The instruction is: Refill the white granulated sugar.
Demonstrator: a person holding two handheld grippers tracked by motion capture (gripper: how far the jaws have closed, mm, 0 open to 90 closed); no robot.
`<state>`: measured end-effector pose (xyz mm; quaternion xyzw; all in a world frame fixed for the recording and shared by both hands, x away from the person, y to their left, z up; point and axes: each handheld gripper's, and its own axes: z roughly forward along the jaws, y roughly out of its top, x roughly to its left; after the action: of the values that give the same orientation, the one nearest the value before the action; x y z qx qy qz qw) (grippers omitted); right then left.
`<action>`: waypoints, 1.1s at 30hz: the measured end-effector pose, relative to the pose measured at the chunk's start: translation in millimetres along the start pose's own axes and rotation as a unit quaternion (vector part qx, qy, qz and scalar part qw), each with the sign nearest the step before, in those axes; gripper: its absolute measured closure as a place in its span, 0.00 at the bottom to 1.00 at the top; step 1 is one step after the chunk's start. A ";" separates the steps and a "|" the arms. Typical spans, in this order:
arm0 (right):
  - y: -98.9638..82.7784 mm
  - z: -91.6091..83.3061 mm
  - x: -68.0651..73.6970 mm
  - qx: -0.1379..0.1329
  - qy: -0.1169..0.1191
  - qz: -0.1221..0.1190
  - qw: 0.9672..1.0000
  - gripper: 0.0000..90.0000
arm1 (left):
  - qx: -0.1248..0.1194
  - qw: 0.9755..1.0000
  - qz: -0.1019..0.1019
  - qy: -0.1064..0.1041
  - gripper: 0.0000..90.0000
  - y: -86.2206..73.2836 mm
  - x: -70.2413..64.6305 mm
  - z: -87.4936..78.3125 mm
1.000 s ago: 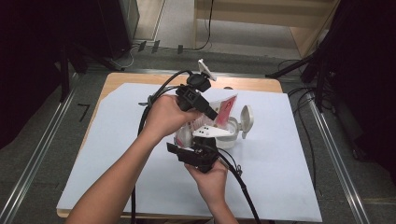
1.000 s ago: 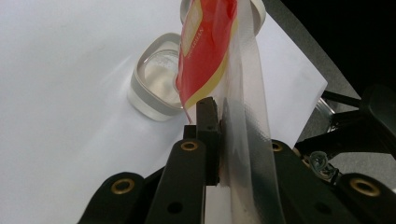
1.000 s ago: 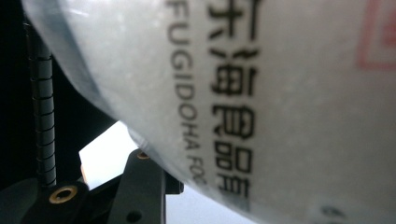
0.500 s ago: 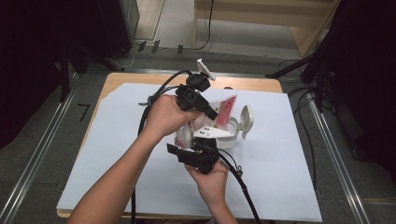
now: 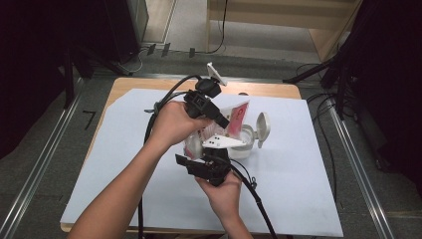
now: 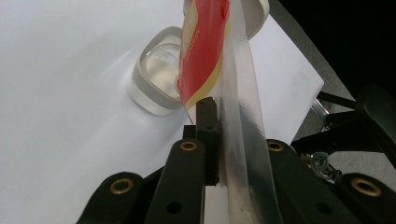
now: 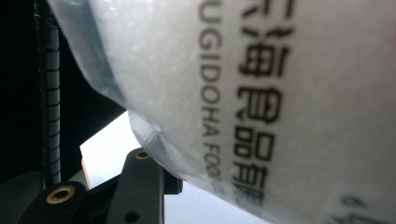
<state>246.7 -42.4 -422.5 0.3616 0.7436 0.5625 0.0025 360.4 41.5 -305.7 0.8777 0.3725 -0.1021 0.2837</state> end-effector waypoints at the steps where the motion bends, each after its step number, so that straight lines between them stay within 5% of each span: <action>1: 0.4 0.6 -0.1 0.002 -0.001 -0.003 1.000 0.69 | 0.000 1.000 -0.003 -0.003 0.95 -0.1 1.6 0.0; 14: 1.8 0.3 0.6 0.012 -0.003 -0.005 1.000 0.70 | 0.004 1.000 -0.011 -0.010 0.95 0.7 6.4 0.5; 18: 1.5 2.0 -0.1 0.014 -0.017 -0.025 0.999 0.71 | 0.000 1.000 -0.018 -0.018 0.95 1.7 10.2 1.9; 33: 1.9 0.1 0.2 0.016 -0.013 -0.022 1.000 0.71 | 0.006 1.000 -0.021 -0.021 0.95 2.1 11.5 2.0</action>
<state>247.6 -42.1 -420.9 0.3523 0.7600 0.5458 0.0185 370.0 46.0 -310.9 0.8690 0.3843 -0.1284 0.2842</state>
